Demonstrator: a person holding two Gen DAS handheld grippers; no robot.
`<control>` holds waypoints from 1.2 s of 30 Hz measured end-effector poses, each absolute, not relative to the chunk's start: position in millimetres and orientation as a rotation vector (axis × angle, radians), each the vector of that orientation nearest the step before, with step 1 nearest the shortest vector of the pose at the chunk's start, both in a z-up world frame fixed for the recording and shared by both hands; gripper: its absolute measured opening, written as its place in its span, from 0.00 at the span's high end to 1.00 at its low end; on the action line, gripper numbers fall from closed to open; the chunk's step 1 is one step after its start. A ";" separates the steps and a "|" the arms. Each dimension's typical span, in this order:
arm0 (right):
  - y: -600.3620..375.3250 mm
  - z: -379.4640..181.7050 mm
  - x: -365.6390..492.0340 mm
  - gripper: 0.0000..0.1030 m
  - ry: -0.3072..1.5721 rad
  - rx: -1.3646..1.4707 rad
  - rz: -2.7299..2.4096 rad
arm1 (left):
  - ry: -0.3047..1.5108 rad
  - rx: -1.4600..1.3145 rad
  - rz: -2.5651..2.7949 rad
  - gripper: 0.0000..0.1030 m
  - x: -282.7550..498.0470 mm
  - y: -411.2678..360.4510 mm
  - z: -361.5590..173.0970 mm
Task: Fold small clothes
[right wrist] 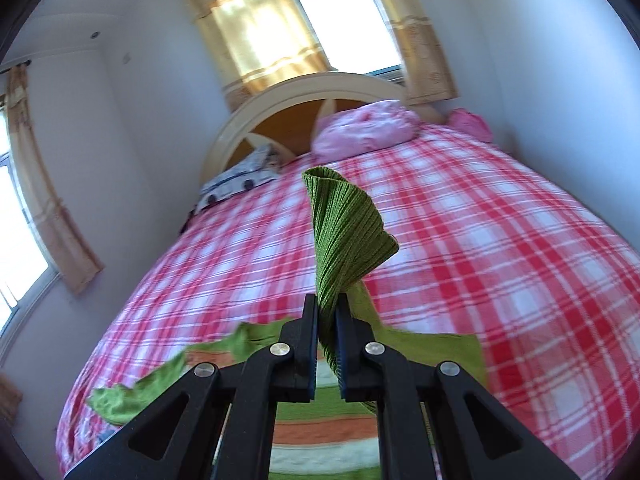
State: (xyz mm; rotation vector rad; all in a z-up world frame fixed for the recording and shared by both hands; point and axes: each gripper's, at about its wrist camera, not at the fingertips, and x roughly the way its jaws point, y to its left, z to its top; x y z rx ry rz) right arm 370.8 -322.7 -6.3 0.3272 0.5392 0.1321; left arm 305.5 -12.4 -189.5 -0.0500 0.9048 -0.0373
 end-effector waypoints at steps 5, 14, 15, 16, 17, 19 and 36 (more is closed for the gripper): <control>-274.2 -17.3 381.6 0.93 0.565 0.328 0.229 | 0.905 -0.069 -0.043 0.00 305.7 -9.8 -189.6; -190.9 -51.1 396.5 0.93 0.636 0.303 0.360 | 0.896 -0.118 -0.055 0.00 304.9 -1.8 -188.8; -183.5 -57.3 400.3 0.93 0.645 0.300 0.367 | 0.893 -0.126 -0.054 0.00 304.8 -0.2 -188.5; -173.5 -65.4 404.5 0.93 0.657 0.293 0.374 | 0.889 -0.138 -0.051 0.00 304.4 1.9 -188.2; -166.0 -73.4 407.7 0.93 0.669 0.285 0.382 | 0.886 -0.148 -0.050 0.00 304.0 3.8 -188.1; -154.8 -89.8 414.2 0.93 0.701 0.281 0.399 | 0.882 -0.171 -0.048 0.00 303.2 8.0 -188.0; -218.1 -142.0 333.8 0.20 0.755 0.050 0.232 | 0.955 -0.074 -0.199 0.12 290.7 8.7 -168.2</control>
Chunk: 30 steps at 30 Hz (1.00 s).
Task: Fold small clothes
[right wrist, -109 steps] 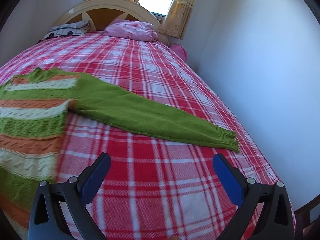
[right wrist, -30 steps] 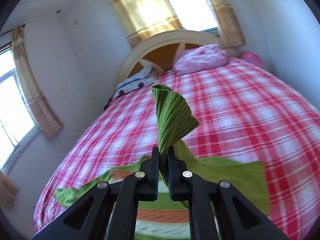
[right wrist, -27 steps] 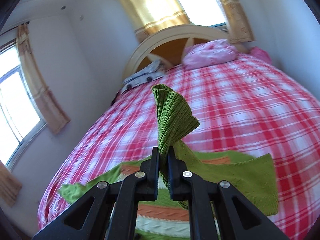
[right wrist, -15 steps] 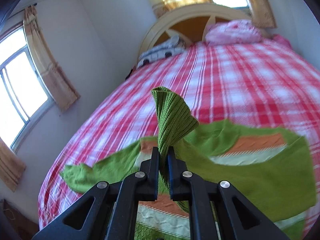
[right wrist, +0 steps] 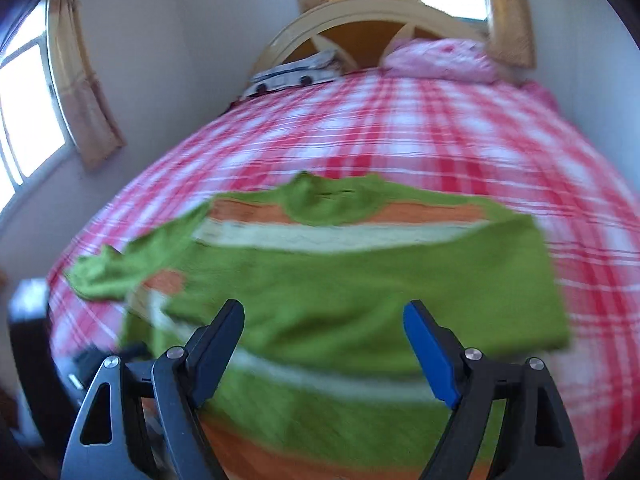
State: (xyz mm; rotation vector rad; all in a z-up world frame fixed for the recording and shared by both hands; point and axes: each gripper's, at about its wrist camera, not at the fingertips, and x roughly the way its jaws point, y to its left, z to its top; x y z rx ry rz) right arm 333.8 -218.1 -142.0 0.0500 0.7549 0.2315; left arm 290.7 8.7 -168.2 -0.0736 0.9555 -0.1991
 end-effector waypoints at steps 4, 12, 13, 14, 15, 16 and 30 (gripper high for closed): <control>-224.6 -152.3 299.4 0.20 0.721 -0.052 0.203 | 0.891 -0.045 -0.178 0.12 298.6 21.1 -141.2; -209.2 -175.7 279.7 0.20 0.718 -0.170 0.196 | 0.927 -0.039 -0.093 0.19 363.6 26.1 -149.8; -206.8 -178.2 277.4 0.20 0.714 -0.184 0.197 | 0.955 -0.048 -0.096 0.23 370.2 25.2 -156.8; -204.7 -180.5 276.9 0.20 0.714 -0.197 0.193 | 0.984 -0.054 -0.091 0.25 376.2 25.0 -163.9; -202.2 -182.5 276.6 0.20 0.715 -0.213 0.184 | 1.012 -0.067 -0.076 0.29 384.4 25.5 -172.9; -198.9 -183.6 275.2 0.20 0.710 -0.238 0.171 | 1.027 -0.089 -0.077 0.42 387.7 26.3 -178.0; -182.2 -179.3 264.7 0.20 0.640 -0.314 0.149 | 0.884 -0.112 -0.149 0.91 369.2 30.3 -132.1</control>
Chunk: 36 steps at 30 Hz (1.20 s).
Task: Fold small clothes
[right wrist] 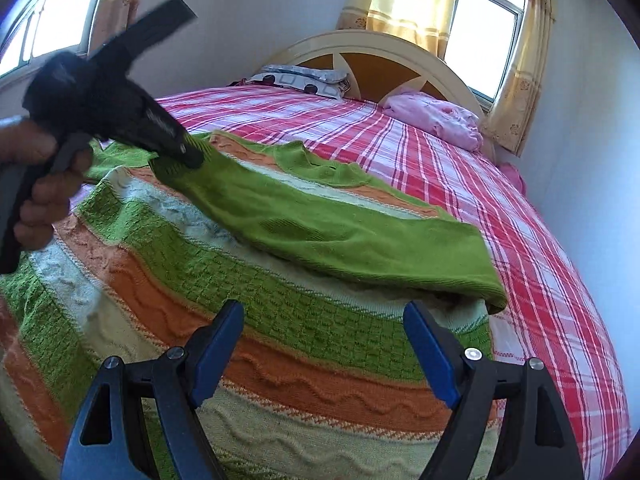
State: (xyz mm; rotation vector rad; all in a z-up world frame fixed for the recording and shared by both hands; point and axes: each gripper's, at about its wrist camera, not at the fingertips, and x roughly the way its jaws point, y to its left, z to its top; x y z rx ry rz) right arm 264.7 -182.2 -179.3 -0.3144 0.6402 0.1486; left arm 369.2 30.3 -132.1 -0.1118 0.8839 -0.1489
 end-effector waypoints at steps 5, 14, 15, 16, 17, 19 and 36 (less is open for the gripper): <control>-179.8 -180.7 264.4 0.20 0.640 -0.328 0.146 | 0.852 -0.130 -0.106 0.91 370.2 60.2 -121.5; -185.4 -178.4 279.1 0.20 0.710 -0.269 0.194 | 0.948 -0.141 -0.060 0.91 381.3 75.2 -177.5; -189.4 -175.5 284.5 0.20 0.722 -0.245 0.208 | 0.945 -0.148 -0.060 0.90 382.4 75.7 -179.7; -197.3 -171.5 295.0 0.20 0.738 -0.222 0.212 | 0.943 -0.153 -0.062 0.89 381.3 75.4 -179.1; -203.9 -169.4 301.8 0.20 0.737 -0.212 0.201 | 0.943 -0.150 -0.058 0.86 381.2 75.2 -179.3; -224.8 -171.0 321.9 0.20 0.759 -0.203 0.126 | 0.945 -0.132 -0.056 0.79 381.1 74.2 -178.7; -239.7 -150.0 360.8 0.20 0.788 0.016 0.188 | 0.911 -0.034 0.078 0.23 351.7 94.3 -187.9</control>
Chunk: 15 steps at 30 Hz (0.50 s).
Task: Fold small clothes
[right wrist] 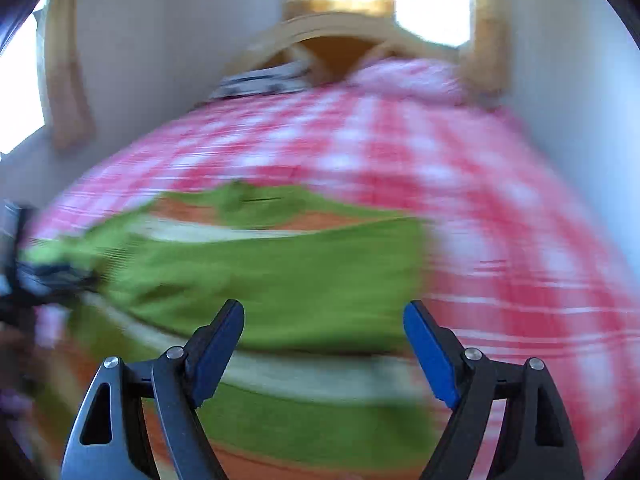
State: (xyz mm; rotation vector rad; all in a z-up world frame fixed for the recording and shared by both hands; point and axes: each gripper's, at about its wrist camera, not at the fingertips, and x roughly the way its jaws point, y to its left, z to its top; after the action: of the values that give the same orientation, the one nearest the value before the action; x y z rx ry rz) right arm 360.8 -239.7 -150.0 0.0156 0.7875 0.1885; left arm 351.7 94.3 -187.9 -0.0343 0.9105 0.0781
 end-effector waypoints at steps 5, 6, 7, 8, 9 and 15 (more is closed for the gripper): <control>-255.6 -189.9 376.6 0.20 0.931 -0.053 0.010 | 0.904 -0.069 0.055 0.23 334.1 111.4 -178.3; -253.1 -187.5 373.3 0.20 0.938 -0.094 -0.013 | 0.891 -0.075 0.058 0.22 325.5 121.8 -174.4; -251.4 -184.6 369.1 0.20 0.949 -0.143 -0.047 | 0.882 -0.070 0.067 0.20 320.0 128.4 -172.3; -246.9 -178.1 365.8 0.20 0.943 -0.169 -0.068 | 0.871 -0.063 0.084 0.18 313.9 135.6 -170.9; -236.9 -168.3 362.2 0.20 0.908 -0.204 -0.079 | 0.855 -0.060 0.112 0.17 306.5 150.4 -168.6; -149.4 -137.3 365.7 0.20 0.807 -0.216 0.159 | 0.872 -0.131 0.281 0.15 292.5 211.6 -171.5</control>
State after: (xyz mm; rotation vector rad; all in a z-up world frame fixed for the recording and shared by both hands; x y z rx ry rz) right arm 365.7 -149.4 -137.3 -0.2158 0.8070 0.1593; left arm 292.5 211.6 -171.5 -0.1307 0.8720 0.2812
